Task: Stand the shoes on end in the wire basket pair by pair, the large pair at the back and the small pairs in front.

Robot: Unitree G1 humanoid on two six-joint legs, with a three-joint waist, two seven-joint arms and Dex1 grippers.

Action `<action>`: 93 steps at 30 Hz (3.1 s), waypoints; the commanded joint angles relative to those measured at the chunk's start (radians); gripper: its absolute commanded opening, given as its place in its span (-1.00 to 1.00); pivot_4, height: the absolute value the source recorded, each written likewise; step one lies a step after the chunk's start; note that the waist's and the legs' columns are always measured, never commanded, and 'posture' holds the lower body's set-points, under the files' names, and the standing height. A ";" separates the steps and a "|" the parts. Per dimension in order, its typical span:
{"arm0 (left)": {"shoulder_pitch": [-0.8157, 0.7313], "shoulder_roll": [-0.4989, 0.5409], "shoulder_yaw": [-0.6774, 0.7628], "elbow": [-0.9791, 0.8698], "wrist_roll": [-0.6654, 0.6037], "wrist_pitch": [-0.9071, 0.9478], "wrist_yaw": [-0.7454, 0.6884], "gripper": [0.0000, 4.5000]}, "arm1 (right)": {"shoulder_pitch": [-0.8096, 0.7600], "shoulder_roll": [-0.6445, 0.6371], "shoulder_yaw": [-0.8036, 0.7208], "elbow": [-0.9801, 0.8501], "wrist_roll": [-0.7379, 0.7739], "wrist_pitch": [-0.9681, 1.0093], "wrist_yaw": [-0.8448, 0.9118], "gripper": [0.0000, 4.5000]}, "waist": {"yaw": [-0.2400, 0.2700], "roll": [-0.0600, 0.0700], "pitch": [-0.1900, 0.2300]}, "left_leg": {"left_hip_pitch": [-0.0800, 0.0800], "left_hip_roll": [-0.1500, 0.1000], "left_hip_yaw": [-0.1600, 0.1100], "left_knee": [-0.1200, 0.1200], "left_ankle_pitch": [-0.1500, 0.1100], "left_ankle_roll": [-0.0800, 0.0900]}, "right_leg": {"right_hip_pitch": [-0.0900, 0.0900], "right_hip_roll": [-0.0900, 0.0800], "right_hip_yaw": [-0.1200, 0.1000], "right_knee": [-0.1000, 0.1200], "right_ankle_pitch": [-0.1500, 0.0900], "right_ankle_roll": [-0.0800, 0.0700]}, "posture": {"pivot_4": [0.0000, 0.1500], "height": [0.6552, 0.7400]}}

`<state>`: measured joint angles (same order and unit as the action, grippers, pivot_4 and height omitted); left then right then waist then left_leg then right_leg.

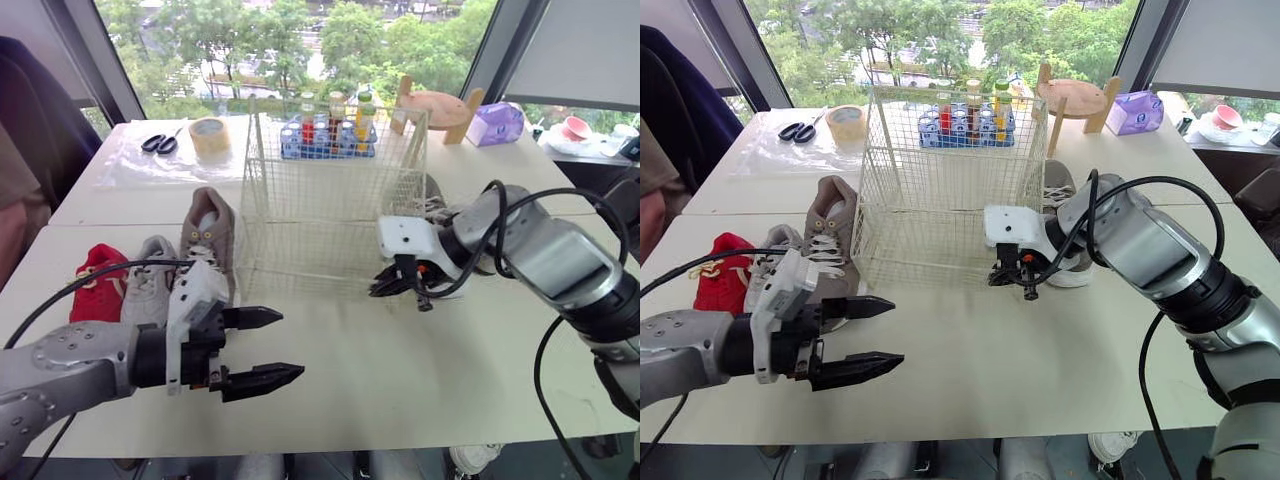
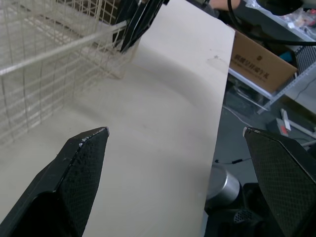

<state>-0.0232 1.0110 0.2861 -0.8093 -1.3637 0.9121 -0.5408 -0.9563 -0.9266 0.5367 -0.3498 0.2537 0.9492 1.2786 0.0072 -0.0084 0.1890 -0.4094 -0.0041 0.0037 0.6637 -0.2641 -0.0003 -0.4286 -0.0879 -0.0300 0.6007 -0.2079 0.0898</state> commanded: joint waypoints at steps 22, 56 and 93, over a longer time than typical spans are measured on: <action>-0.082 -0.045 -0.113 0.037 0.136 -0.027 -0.041 1.00 | -0.167 0.169 -0.067 0.427 -0.168 -0.418 0.183 -0.99 | -0.012 0.000 0.000 | 0.000 -0.001 0.000 0.001 0.000 0.000 | 0.000 0.002 0.000 0.001 0.001 0.000 | 1.00 1.00; -0.090 -0.211 -0.103 0.115 0.042 -0.030 0.004 1.00 | -0.059 0.332 -0.850 0.086 0.056 0.300 -0.249 0.82 | -0.011 -0.001 0.000 | 0.001 0.000 -0.003 0.002 0.002 -0.003 | -0.002 0.000 0.000 0.014 0.001 0.000 | 1.00 1.00; -0.218 -0.276 -0.255 0.218 0.197 0.014 -0.066 1.00 | 0.751 0.692 -0.859 0.102 -0.061 -0.416 -1.018 -0.81 | 0.000 -0.004 -0.004 | 0.005 0.000 -0.004 0.003 0.002 -0.002 | 0.002 0.005 0.004 0.013 0.000 -0.001 | 1.00 1.00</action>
<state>-0.2303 0.7304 0.0133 -0.5660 -1.1662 0.9293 -0.6000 -0.2123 -0.2469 -0.3092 -0.2426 0.1816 0.5140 0.2994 0.0071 -0.0126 0.1849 -0.4048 -0.0039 -0.0005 0.6664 -0.2621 -0.0024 -0.4264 -0.0826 -0.0264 0.6133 -0.2082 0.0888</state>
